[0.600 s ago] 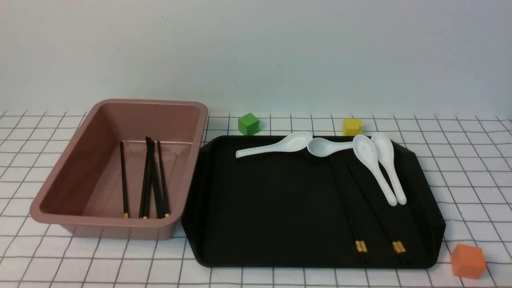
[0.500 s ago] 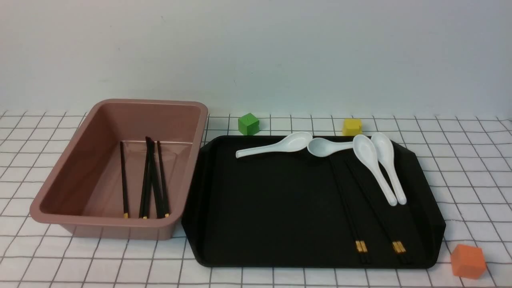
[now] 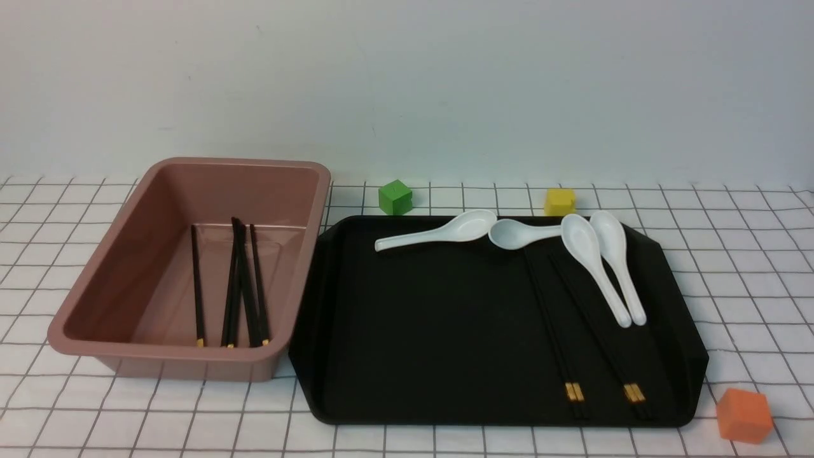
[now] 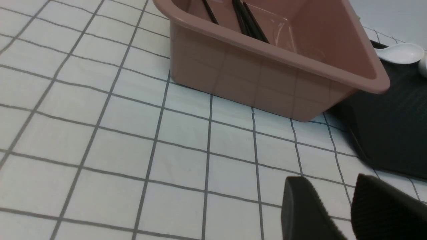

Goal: On white black tablecloth take chopsticks from black tray and put them in box.
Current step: 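Move the gripper over the chopsticks on the black tray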

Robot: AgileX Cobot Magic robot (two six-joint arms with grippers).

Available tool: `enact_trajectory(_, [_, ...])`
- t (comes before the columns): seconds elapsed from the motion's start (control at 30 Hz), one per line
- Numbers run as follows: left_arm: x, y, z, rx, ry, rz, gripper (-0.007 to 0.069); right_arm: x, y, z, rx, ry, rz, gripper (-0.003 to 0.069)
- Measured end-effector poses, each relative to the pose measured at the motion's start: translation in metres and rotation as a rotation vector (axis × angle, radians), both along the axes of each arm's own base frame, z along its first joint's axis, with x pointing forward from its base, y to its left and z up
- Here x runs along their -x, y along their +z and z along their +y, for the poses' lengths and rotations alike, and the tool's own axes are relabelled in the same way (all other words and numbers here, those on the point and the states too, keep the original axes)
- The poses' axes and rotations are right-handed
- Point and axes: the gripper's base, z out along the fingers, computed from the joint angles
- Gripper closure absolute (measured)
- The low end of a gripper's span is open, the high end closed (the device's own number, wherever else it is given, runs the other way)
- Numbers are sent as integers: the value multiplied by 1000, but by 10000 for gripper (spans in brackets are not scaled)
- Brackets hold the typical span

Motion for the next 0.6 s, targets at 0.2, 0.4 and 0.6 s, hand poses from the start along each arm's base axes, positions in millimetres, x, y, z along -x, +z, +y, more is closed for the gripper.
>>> enact_trajectory(0.2, [0, 0, 0, 0, 0, 0, 386, 0, 0, 0, 0, 0, 0, 500])
enact_trajectory(0.4, [0, 0, 0, 0, 0, 0, 386, 0, 0, 0, 0, 0, 0, 493])
enact_trajectory(0.6, [0, 0, 0, 0, 0, 0, 386, 0, 0, 0, 0, 0, 0, 486])
